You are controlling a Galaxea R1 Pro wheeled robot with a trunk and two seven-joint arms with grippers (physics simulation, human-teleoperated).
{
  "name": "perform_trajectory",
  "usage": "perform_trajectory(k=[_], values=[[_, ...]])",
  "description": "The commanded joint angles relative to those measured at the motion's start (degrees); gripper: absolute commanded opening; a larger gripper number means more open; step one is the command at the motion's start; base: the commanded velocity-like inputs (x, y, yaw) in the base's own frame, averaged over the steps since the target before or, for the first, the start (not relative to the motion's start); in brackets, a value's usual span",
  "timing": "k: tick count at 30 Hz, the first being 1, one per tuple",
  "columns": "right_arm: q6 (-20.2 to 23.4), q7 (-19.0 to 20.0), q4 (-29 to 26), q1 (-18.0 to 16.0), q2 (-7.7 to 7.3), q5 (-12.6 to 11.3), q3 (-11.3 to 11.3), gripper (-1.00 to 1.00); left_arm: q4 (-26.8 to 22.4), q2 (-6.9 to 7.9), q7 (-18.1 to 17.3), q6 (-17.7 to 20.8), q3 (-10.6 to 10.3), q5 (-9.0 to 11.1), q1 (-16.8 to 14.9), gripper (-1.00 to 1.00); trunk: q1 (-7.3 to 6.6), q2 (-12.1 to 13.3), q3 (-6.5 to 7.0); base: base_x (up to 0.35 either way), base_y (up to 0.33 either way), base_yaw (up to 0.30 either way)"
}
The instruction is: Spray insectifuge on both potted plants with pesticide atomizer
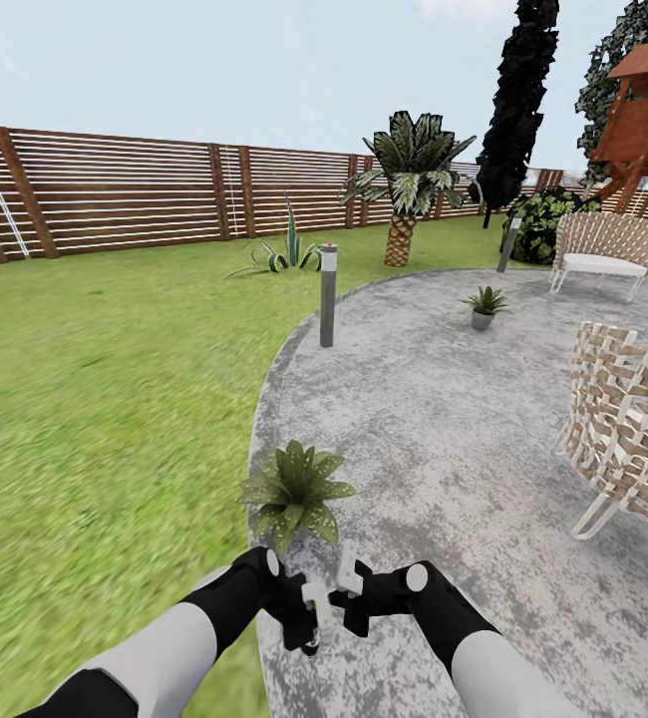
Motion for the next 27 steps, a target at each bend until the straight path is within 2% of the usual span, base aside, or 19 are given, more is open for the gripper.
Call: perform_trajectory(k=[1,7,12,19,23,27], values=[[-0.3,0.3,-0.1,0.0,0.08,0.5,-0.5,-1.0,-0.5,0.0,-0.3,0.5,0.0,-0.1,0.0,-1.0,-0.01,0.0,-0.05,0.0,0.0,0.0],[-0.3,0.3,-0.1,0.0,0.08,0.5,-0.5,-1.0,-0.8,0.0,-0.3,0.5,0.0,0.0,0.0,-1.0,-0.01,0.0,-0.05,0.0,0.0,0.0],[-0.2,0.3,-0.1,0.0,0.08,0.5,-0.5,-1.0,-0.8,0.0,-0.3,0.4,0.0,1.1,0.0,-1.0,-0.01,0.0,-0.05,0.0,0.0,0.0],[-0.2,0.3,-0.1,0.0,0.08,0.5,-0.5,-1.0,-0.7,0.14,-0.3,0.4,0.0,1.1,0.1,-1.0,-0.01,0.0,-0.05,0.0,0.0,0.0],[-0.2,0.3,-0.1,0.0,0.08,0.6,-0.5,-1.0,0.0,1.11,-0.5,0.2,0.2,1.0,0.2,-1.0,-0.01,0.0,-0.05,0.0,0.0,0.0],[-0.2,0.3,0.0,0.0,0.08,0.7,-0.5,-1.0,0.2,3.68,-0.6,0.1,0.2,1.0,0.3,-1.0,-0.01,0.0,-0.05,0.0,0.0,0.0]])
